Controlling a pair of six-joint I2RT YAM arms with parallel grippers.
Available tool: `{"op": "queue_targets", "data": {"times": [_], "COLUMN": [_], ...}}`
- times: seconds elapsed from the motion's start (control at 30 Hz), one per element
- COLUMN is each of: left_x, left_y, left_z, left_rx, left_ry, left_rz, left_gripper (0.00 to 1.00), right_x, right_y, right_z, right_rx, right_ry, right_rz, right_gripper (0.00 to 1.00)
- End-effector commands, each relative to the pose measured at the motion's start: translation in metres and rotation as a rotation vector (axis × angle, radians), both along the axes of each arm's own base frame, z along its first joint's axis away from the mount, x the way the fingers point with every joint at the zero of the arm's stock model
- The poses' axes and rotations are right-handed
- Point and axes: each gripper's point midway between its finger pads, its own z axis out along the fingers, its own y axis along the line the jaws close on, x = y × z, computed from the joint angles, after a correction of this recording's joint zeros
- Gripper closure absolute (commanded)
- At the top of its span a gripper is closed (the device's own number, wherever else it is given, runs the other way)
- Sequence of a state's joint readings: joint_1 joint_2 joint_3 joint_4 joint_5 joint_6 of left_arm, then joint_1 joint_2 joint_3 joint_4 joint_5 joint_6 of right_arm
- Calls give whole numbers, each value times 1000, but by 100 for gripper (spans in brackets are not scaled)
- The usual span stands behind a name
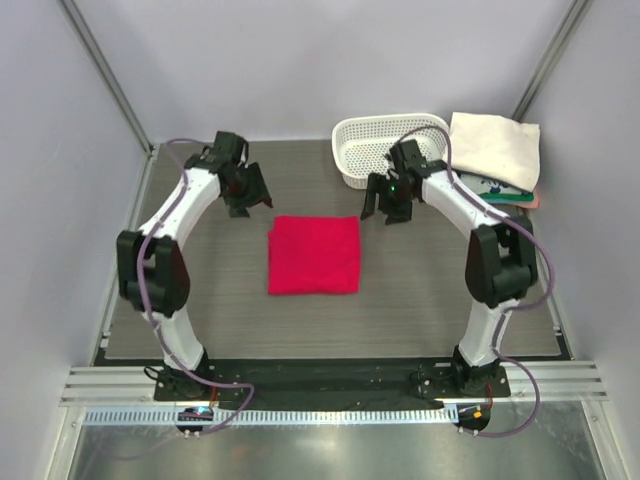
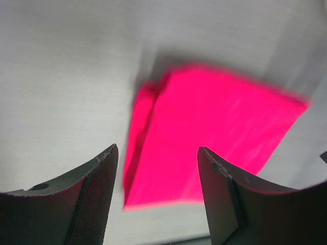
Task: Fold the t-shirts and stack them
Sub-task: Fold the tshirt
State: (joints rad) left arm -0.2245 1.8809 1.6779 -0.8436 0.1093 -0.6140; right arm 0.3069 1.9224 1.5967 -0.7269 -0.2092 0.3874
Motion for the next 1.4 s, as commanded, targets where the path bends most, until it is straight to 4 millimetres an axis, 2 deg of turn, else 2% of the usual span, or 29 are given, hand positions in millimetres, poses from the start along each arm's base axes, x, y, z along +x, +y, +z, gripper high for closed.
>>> {"op": "queue_targets", "data": {"times": [0.0, 0.03, 0.07, 0.1, 0.13, 0.17, 0.2, 0.23, 0.33, 0.37, 0.43, 0.6, 0.77, 1.13, 1.37], "left_x": [-49, -69, -79, -85, -95, -113, -116, -132, -142, -151, -158, -161, -167, -171, -173], "left_y": [11, 13, 13, 11, 8, 9, 8, 9, 5, 6, 4, -2, -10, -23, -32], "left_z": [27, -1, -1, 9, 8, -13, -13, -21, -25, -39, -51, -69, -87, -103, -110], "left_rx": [-30, -38, -68, -106, -135, -147, -166, -173, -215, -216, -229, -253, -271, -268, -272], "left_ry": [-62, -18, -30, -95, -104, -61, -85, -87, -127, -102, -87, -83, -52, -37, -31], "left_rz": [41, 51, 72, 79, 78, 100, 104, 107, 117, 122, 131, 135, 133, 113, 104], "left_gripper": [36, 38, 40, 41, 44, 45, 46, 49, 51, 51, 52, 53, 55, 60, 64], "right_x": [-48, -62, -83, -93, -111, -118, -123, -135, -145, -149, -156, -160, -164, -176, -176], "right_y": [8, 14, 19, 20, 18, 23, 24, 23, 33, 36, 43, 54, 54, 48, 50], "right_z": [23, 19, 5, 11, -2, -4, -2, -16, -29, -37, -47, -61, -67, -78, -87], "right_rx": [75, 96, 132, 150, 145, 150, 161, 158, 184, 190, 188, 189, 181, 171, 176], "right_ry": [-52, -41, -8, -26, 8, 4, -4, 27, 45, 52, 78, 96, 112, 138, 146], "right_rz": [59, 81, 106, 112, 115, 132, 130, 133, 156, 165, 181, 200, 204, 203, 210], "right_gripper": [26, 27, 29, 30, 32, 34, 35, 39, 47, 47, 48, 50, 52, 56, 61]}}
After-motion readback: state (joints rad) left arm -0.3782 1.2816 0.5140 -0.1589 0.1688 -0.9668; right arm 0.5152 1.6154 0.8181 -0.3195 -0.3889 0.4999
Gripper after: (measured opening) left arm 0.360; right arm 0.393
